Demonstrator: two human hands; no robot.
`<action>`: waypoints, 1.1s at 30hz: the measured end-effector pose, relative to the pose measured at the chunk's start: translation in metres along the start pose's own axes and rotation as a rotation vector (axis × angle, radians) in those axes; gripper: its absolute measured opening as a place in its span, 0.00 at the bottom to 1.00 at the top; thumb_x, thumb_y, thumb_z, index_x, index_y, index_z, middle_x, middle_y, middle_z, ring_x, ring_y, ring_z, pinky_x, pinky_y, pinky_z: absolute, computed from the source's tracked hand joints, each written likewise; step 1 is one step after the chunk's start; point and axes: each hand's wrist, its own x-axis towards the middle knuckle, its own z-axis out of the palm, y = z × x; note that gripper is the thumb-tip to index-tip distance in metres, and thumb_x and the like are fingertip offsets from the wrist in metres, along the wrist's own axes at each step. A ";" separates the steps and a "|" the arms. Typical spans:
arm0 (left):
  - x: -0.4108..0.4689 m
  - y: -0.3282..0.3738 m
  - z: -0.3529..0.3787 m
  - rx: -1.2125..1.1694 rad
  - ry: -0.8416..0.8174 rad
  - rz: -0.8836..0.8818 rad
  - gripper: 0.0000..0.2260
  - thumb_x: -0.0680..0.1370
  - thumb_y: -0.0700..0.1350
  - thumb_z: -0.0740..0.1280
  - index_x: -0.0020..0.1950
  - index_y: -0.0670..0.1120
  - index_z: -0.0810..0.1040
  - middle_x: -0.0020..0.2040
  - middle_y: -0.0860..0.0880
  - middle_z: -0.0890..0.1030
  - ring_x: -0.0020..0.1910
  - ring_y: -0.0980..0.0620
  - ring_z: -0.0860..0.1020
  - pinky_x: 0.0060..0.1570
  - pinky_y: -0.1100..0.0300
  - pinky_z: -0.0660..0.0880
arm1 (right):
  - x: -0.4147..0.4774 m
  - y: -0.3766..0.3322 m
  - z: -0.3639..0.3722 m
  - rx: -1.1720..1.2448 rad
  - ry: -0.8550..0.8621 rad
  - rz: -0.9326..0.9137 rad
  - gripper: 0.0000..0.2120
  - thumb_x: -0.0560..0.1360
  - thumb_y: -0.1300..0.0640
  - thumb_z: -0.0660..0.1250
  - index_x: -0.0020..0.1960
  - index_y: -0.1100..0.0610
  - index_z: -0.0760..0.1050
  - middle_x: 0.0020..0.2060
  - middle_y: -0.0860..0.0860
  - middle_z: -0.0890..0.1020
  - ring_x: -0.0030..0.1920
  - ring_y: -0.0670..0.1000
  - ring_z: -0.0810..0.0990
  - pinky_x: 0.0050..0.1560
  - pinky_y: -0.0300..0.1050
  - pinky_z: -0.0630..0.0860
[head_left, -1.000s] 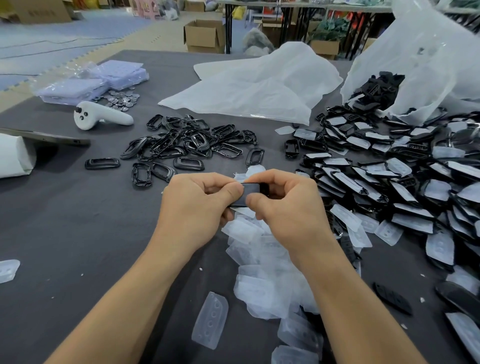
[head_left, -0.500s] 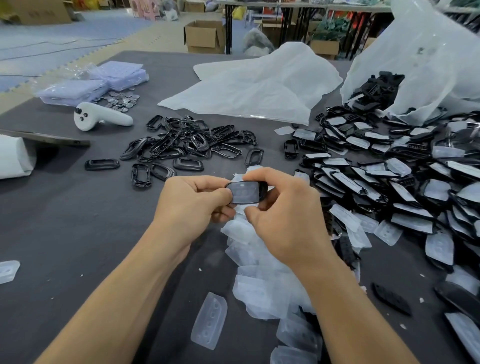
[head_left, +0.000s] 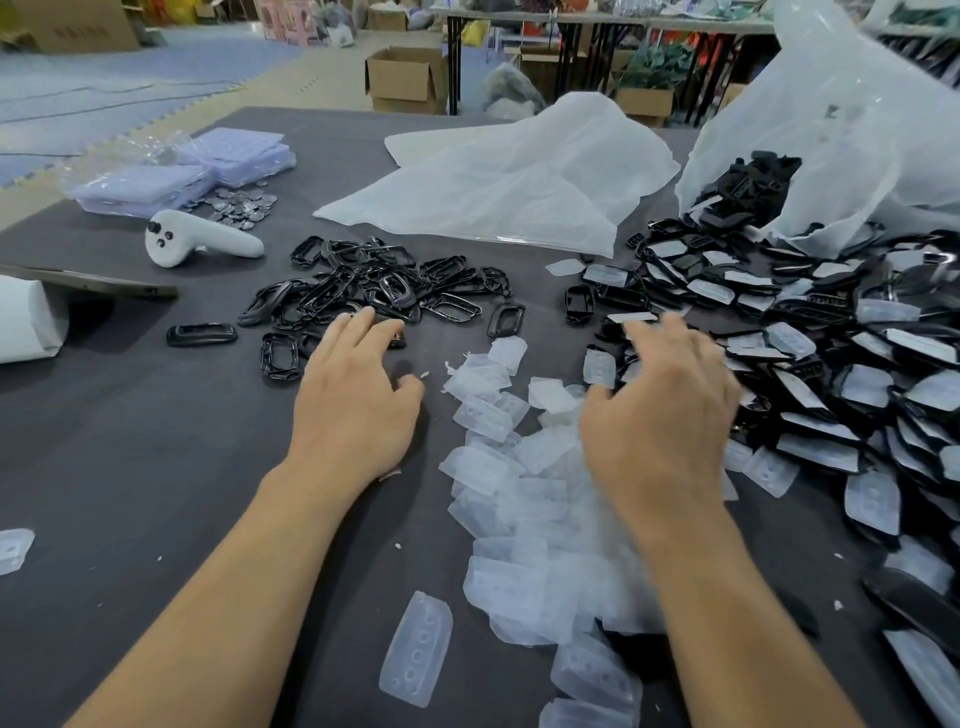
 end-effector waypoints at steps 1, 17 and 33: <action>0.001 -0.001 0.001 0.055 -0.043 0.021 0.23 0.80 0.46 0.65 0.77 0.49 0.72 0.79 0.49 0.70 0.80 0.47 0.63 0.79 0.50 0.57 | -0.004 -0.005 0.004 0.020 -0.015 -0.046 0.28 0.75 0.61 0.71 0.75 0.54 0.73 0.78 0.54 0.69 0.79 0.56 0.61 0.79 0.54 0.54; 0.001 -0.006 -0.004 0.053 0.020 0.016 0.12 0.79 0.48 0.69 0.62 0.53 0.83 0.49 0.50 0.82 0.55 0.45 0.73 0.57 0.50 0.72 | -0.020 -0.020 0.034 0.150 -0.372 -0.236 0.16 0.78 0.55 0.66 0.65 0.47 0.79 0.55 0.46 0.79 0.59 0.52 0.75 0.60 0.42 0.69; -0.008 -0.004 -0.011 0.108 0.001 -0.021 0.16 0.79 0.49 0.69 0.67 0.53 0.80 0.62 0.47 0.83 0.62 0.40 0.78 0.58 0.50 0.73 | -0.011 -0.011 0.017 0.226 -0.336 -0.150 0.13 0.77 0.56 0.64 0.56 0.45 0.83 0.34 0.43 0.78 0.45 0.56 0.80 0.48 0.48 0.79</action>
